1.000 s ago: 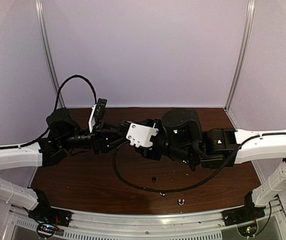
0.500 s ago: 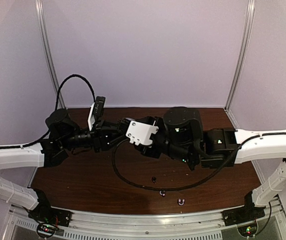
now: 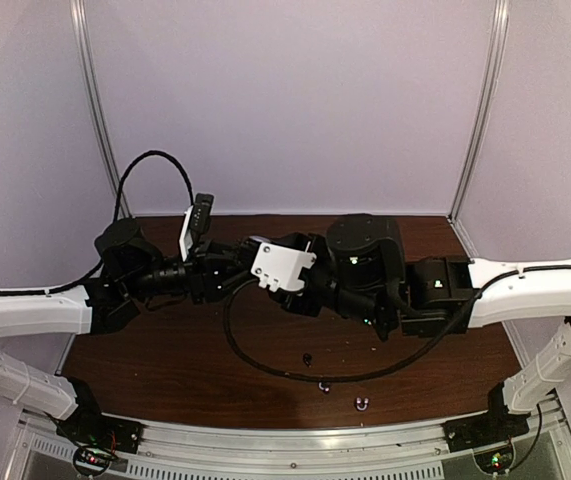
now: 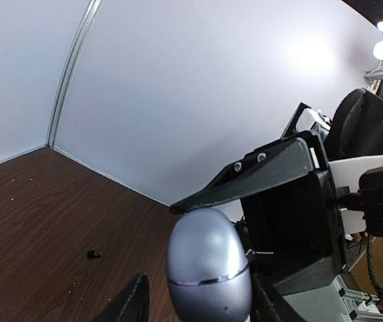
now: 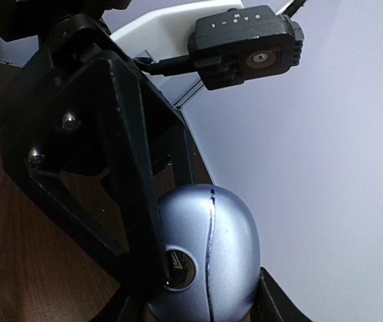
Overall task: Insert the wireless bluetooth earbuds into the charging case
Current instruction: Pass from the right arm to the left
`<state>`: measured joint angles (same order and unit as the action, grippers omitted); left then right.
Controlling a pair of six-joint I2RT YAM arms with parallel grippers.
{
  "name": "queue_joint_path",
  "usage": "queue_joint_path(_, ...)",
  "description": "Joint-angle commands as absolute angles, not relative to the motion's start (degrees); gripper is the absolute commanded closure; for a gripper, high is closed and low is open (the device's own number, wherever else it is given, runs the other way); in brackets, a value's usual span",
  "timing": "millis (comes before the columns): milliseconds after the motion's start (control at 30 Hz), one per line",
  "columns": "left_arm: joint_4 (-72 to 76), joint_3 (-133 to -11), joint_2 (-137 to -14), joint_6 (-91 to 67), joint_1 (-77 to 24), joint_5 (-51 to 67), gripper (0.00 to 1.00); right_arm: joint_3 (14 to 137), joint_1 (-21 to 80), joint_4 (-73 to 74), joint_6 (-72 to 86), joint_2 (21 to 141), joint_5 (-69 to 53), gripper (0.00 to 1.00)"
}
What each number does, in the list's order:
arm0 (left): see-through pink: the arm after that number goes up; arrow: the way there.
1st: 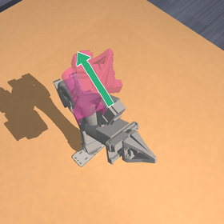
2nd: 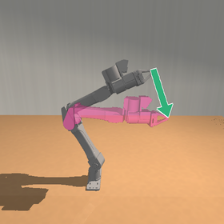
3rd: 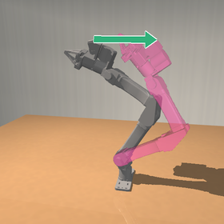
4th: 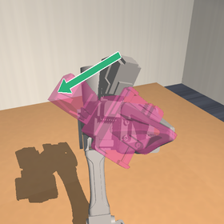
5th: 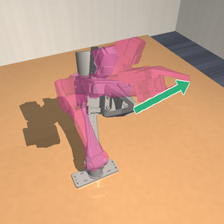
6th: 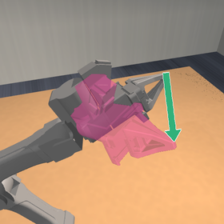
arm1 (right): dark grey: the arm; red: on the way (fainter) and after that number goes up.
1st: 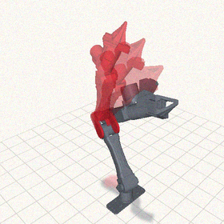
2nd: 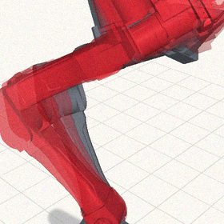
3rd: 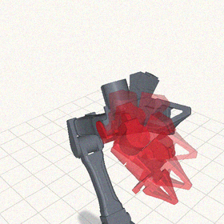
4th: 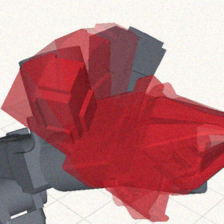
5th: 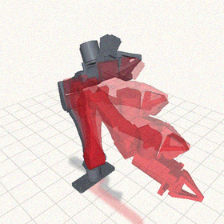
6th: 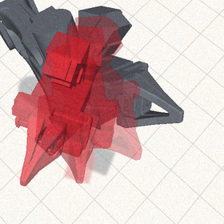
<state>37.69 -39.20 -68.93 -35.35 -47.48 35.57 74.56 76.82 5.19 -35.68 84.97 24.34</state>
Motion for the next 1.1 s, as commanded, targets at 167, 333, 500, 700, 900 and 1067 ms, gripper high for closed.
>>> queue_joint_path(167, 40.55, -38.88, -66.92, -35.48, -47.77, 32.61, 0.45, 73.48, 77.19, 3.17, -35.16, 84.36, 26.36, 0.77)
queue_joint_path(333, 40.11, -38.78, -67.04, -35.33, -47.8, 32.96, 0.48, 72.92, 77.15, 2.51, -34.83, 84.29, 26.79, 0.77)
queue_joint_path(500, 40.48, -38.76, -67.65, -35.42, -47.81, 34.4, 0.53, 72.43, 77.09, 1.97, -34.89, 84.29, 27.23, 0.77)
queue_joint_path(700, 41.14, -39.49, -69.0, -35.79, -48.29, 36.18, 0.53, 72.24, 77.07, 1.63, -35.15, 84.12, 26.91, 0.77)
queue_joint_path(900, 41.12, -40.55, -70.48, -35.6, -49.21, 36.61, 0.52, 72.25, 77.0, 1.76, -35.29, 84.19, 26.91, 0.77)
queue_joint_path(1067, 41.73, -40.52, -70.4, -35.72, -49.22, 36.09, 0.54, 72.16, 77.02, 1.85, -35.33, 84.02, 26.5, 0.77)
